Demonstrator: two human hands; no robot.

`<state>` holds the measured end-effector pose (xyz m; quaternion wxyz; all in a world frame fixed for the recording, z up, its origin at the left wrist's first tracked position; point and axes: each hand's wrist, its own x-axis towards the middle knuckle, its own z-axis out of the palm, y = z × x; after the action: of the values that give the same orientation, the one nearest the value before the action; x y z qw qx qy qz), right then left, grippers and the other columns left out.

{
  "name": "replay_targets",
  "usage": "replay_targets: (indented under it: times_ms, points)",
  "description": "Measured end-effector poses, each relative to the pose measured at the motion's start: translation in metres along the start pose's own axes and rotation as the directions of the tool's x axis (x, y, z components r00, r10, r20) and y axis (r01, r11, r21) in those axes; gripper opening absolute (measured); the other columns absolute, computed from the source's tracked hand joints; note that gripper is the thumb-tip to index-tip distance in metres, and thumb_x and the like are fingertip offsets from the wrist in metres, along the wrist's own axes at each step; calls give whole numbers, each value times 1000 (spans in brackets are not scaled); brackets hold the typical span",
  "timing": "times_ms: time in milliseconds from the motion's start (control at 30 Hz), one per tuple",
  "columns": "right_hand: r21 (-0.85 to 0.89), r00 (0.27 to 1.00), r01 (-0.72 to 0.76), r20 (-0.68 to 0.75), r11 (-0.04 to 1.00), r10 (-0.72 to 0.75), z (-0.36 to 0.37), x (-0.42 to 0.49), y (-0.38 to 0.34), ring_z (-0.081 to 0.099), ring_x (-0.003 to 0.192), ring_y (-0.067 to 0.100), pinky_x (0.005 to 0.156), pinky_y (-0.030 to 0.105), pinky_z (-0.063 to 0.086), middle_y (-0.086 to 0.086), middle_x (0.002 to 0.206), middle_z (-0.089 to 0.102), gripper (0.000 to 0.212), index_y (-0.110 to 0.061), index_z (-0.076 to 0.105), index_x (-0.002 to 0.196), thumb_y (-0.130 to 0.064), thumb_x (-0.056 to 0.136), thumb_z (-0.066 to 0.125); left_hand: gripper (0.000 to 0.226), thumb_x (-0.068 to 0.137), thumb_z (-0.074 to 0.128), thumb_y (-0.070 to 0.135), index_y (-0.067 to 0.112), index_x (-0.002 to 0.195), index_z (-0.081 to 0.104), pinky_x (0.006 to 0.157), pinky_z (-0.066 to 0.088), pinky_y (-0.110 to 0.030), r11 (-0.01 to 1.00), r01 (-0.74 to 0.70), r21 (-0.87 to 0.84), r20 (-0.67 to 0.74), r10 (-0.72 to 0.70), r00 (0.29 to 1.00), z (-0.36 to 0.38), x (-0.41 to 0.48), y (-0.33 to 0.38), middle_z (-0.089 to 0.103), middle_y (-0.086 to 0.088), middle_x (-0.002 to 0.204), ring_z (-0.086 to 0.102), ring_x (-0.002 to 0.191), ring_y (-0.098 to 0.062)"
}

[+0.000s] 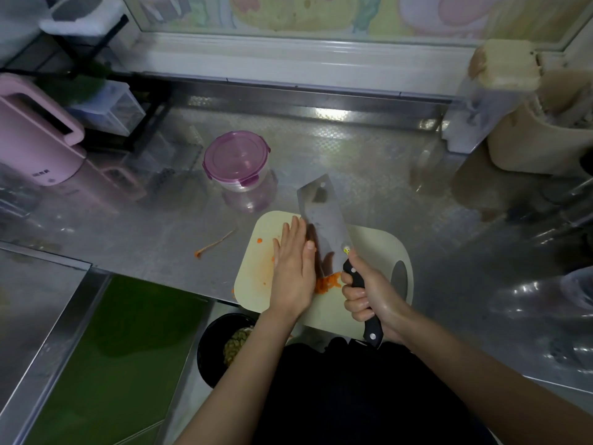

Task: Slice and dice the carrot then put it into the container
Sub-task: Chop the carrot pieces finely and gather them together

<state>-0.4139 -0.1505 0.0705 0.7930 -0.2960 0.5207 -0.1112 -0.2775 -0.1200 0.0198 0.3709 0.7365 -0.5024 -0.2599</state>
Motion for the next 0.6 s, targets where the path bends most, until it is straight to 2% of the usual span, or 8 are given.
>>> replay_targets:
  times_ms: [100,200,267,367,500,567,600]
  points:
    - [43,1000,-15,28,999,14,-2,0,-1,15,33,2,31,13,10,-8,46,20,50,-19,34,63,-58,93,35,58,94,9,42,21,148,7,112,-13,-18,999,-7,36,100,3,995,3,6,-4,1,17,149,-6,139,1]
    - [25,1000,4,27,1000,-5,-5,-2,-2,15,34,3,31,13,11,-8,47,21,50,-19,33,63,-59,94,34,54,101,10,40,16,149,11,117,-6,-28,981,193,33,132,-195,972,6,8,-13,8,2,157,-2,144,-10]
    - [-41,1000,32,2,999,-32,-6,-1,-3,15,36,4,32,14,12,-7,48,21,51,-20,33,62,-60,94,33,51,102,15,34,13,148,22,118,0,-32,958,283,54,70,-286,956,4,6,-21,19,-5,156,6,145,-17]
    - [-137,994,88,-54,987,-96,-9,2,-6,16,38,6,34,14,12,-7,49,21,50,-21,34,62,-61,92,35,43,102,28,27,9,140,41,117,13,-33,972,235,23,-58,-233,971,-2,4,-25,39,-9,147,23,142,-24]
    - [-308,973,156,-117,938,-200,-15,8,-11,18,35,8,36,13,14,-6,47,23,50,-18,36,64,-57,95,32,41,102,32,23,9,140,40,116,18,-29,983,174,-51,-103,-178,979,-18,7,-12,39,-5,146,27,139,-17]
    - [-472,950,213,-103,856,-293,-23,10,-13,24,35,9,38,16,19,-6,45,27,50,-16,40,63,-51,97,32,37,102,34,23,11,134,47,109,27,-25,995,74,-69,-204,-87,975,-30,11,-5,49,1,134,39,129,-13]
    - [-589,935,232,-84,774,-344,-27,10,-14,29,38,8,43,19,24,-8,44,32,50,-16,44,62,-50,97,33,34,100,37,23,12,129,52,104,31,-20,998,19,-64,-261,-36,965,-36,12,-1,52,6,125,44,121,-10]
